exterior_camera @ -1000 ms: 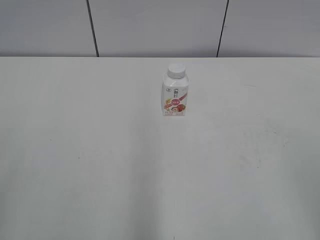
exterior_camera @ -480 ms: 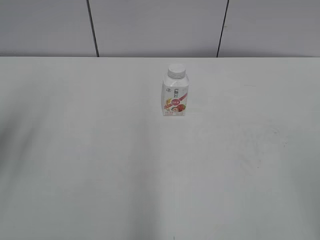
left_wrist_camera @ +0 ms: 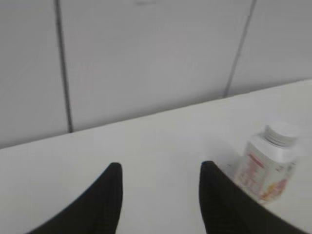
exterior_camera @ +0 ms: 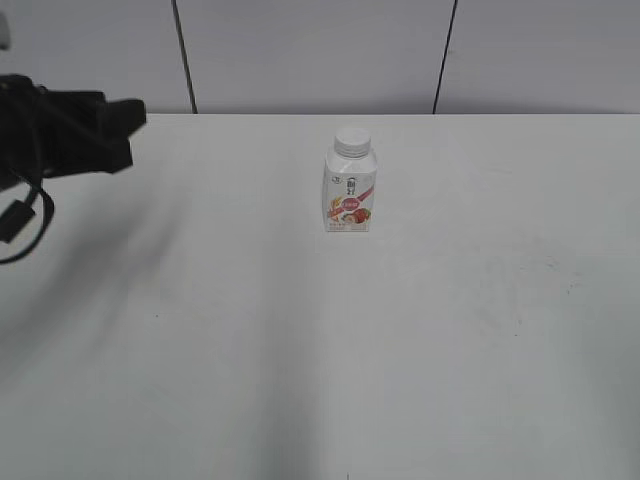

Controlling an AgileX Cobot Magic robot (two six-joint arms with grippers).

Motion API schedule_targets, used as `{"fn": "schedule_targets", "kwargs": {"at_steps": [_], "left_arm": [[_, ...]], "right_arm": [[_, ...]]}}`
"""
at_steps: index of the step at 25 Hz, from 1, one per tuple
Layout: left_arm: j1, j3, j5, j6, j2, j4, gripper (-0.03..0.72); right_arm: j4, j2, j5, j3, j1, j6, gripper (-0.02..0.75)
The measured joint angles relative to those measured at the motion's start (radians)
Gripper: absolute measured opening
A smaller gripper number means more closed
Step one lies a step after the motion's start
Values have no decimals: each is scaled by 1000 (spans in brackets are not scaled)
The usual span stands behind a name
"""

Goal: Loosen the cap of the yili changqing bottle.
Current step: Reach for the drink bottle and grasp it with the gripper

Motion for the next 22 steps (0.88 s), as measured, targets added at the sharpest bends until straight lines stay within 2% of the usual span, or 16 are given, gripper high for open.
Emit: {"fn": "schedule_targets", "kwargs": {"at_steps": [3, 6, 9, 13, 15, 19, 22], "left_arm": [[24, -3, -166, -80, 154, 173, 331], [57, -47, -253, -97, 279, 382, 331], [92, -152, -337, -122, 389, 598, 331], [113, -326, -416, -197, 530, 772, 338], [111, -412, -437, -230, 594, 833, 384], [96, -570, -480, -282, 709, 904, 587], [74, -698, -509, -351, 806, 954, 650]], "right_arm": [[0, 0, 0, 0, 0, 0, 533], [0, 0, 0, 0, 0, 0, 533], [0, 0, 0, 0, 0, 0, 533], [0, 0, 0, 0, 0, 0, 533], [0, 0, 0, 0, 0, 0, 533], [0, 0, 0, 0, 0, 0, 533], [0, 0, 0, 0, 0, 0, 533]]}}
